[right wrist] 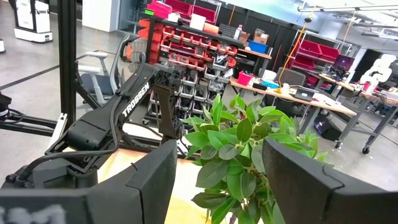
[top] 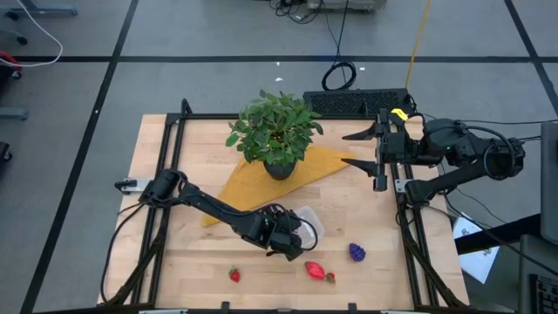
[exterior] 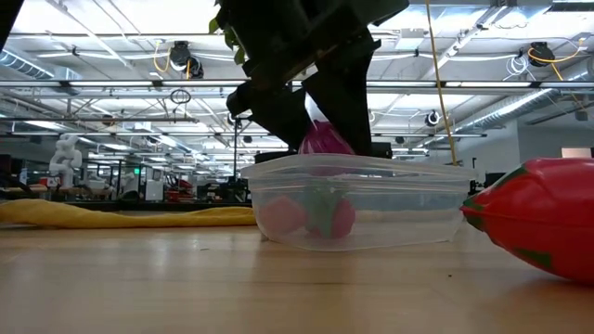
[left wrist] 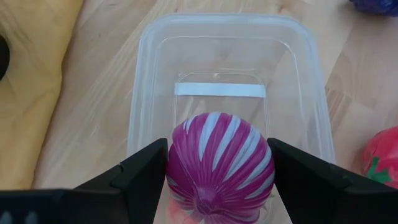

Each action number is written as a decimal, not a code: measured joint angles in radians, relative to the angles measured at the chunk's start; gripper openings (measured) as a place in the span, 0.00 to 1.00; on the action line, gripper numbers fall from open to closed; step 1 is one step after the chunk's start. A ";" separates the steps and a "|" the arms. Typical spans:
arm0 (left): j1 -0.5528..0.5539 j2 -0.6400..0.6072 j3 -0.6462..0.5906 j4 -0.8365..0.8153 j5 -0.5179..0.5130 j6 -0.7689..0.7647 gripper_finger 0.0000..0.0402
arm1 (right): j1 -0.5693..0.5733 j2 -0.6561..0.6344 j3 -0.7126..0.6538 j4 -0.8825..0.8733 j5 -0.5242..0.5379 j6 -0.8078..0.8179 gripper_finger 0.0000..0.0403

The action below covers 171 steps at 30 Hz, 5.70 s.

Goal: Pick and placing Produce into tupperware
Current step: Put the onion into the transparent bin, then put the left strawberry into the transparent bin

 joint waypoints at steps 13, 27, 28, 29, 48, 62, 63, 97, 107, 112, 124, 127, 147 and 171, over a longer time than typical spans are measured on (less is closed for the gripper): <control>-0.008 0.000 0.000 -0.004 0.000 0.006 0.67 | 0.000 0.000 0.000 0.000 0.000 0.000 0.57; -0.009 0.000 0.000 -0.016 0.005 0.006 0.67 | 0.000 0.000 0.000 0.000 0.000 0.000 0.57; -0.009 0.000 0.000 -0.019 0.005 0.006 0.67 | 0.000 0.000 0.000 0.000 0.000 0.001 0.57; -0.009 0.002 0.000 -0.020 0.005 0.006 0.67 | 0.000 0.000 0.000 0.000 0.000 0.001 0.57; -0.013 0.030 -0.001 -0.020 0.034 0.001 0.67 | 0.000 0.000 0.000 -0.015 0.000 0.001 0.57; -0.011 0.030 -0.001 -0.020 0.033 0.010 0.68 | 0.000 0.000 0.000 -0.015 0.000 0.000 0.57; -0.011 0.030 -0.001 -0.020 0.033 0.010 0.68 | 0.000 0.000 0.000 -0.015 0.000 0.001 0.57; -0.144 -0.231 0.004 -0.100 -0.187 0.111 0.99 | 0.000 -0.002 -0.043 -0.014 0.000 -0.001 0.57; -0.385 -0.309 0.002 -0.611 -0.278 -0.330 0.99 | 0.028 -0.002 -0.043 0.013 -0.002 -0.005 0.57; -0.454 -0.309 -0.026 -0.826 -0.199 -0.572 0.99 | 0.116 0.005 -0.043 0.013 -0.002 -0.017 0.57; -0.534 -0.309 -0.150 -0.935 -0.060 -0.797 0.99 | 0.375 0.239 -0.043 0.122 -0.003 -0.051 0.57; -0.548 -0.309 -0.185 -0.937 -0.020 -0.831 0.99 | 0.412 0.314 -0.043 0.146 -0.001 -0.077 0.57; -0.615 -0.309 -0.277 -0.886 -0.002 -0.947 0.99 | 0.615 0.578 -0.043 0.261 0.004 0.158 0.57; -0.615 -0.309 -0.305 -0.435 -0.179 -0.865 0.99 | 0.618 0.583 -0.043 0.294 0.006 0.153 0.57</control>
